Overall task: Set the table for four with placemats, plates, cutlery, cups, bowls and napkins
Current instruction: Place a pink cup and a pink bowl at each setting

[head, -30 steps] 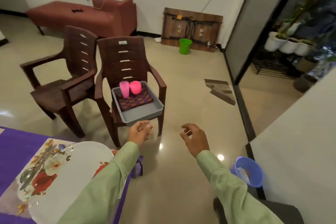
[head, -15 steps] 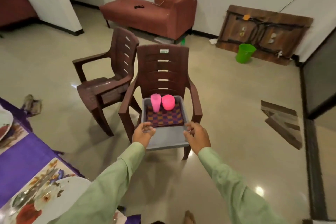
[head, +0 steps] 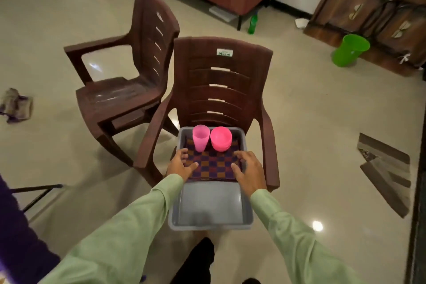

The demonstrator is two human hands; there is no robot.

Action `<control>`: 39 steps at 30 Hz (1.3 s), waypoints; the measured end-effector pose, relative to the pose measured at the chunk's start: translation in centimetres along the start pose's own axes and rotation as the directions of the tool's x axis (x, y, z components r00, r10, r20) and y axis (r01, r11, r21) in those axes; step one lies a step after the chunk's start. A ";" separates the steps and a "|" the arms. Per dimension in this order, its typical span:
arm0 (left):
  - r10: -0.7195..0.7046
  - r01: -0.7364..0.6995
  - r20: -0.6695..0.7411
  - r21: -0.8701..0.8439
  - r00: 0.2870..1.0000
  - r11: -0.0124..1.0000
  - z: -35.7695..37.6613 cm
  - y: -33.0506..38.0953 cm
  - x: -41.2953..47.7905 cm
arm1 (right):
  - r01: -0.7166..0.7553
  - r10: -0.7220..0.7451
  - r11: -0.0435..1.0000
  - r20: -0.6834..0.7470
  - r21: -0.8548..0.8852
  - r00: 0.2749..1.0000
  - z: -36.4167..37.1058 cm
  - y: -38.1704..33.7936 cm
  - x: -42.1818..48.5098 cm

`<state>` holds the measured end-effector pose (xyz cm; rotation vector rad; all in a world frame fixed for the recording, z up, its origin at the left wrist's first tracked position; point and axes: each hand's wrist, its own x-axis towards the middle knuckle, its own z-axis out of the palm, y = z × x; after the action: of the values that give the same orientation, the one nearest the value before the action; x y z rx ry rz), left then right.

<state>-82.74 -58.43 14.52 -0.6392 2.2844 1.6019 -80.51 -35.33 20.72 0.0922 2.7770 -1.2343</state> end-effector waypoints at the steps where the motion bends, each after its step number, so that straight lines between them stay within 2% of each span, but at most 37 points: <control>1: -0.013 0.013 0.003 0.031 1.000 0.999 0.5 -0.3 2.1 | -0.013 0.013 1.000 0.000 0.006 1.000 0.9 0.4 1.7; 7: -0.043 0.041 0.023 0.072 0.999 0.997 4.9 -3.3 13.1 | -0.049 0.049 0.998 -0.008 0.038 0.999 6.2 4.0 10.8; 16: 0.060 -0.068 -0.100 -0.085 0.993 0.994 10.5 -8.4 23.4 | -0.026 0.033 0.987 -0.040 0.157 0.999 10.0 8.5 16.7; 23: 0.110 -0.126 -0.188 -0.077 0.976 0.989 10.4 -6.4 21.6 | -0.014 0.013 0.985 0.009 0.173 1.000 9.7 9.1 16.4; 28: 0.148 -0.176 -0.251 -0.091 0.957 0.980 6.6 -0.1 14.3 | 0.146 -0.158 0.977 0.068 0.159 0.985 6.0 2.7 15.0; 32: 0.194 -0.213 -0.248 -0.051 0.949 0.976 2.8 5.5 6.7 | 0.381 -0.395 0.917 0.139 0.114 0.908 1.7 -4.8 13.2; 35: 0.243 -0.254 -0.249 -0.013 0.938 0.967 -0.3 9.4 0.9 | 0.527 -0.536 0.844 0.216 0.103 0.816 -1.3 -9.7 11.9; 39: 0.301 -0.312 -0.322 0.018 0.898 0.950 -4.1 12.6 -6.3 | 0.671 -0.685 0.723 0.296 0.166 0.665 -4.4 -16.0 9.7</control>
<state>-83.56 -57.47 29.08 -0.6092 2.7154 1.7912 -91.95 -42.66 34.32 -1.1559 2.5142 -1.2581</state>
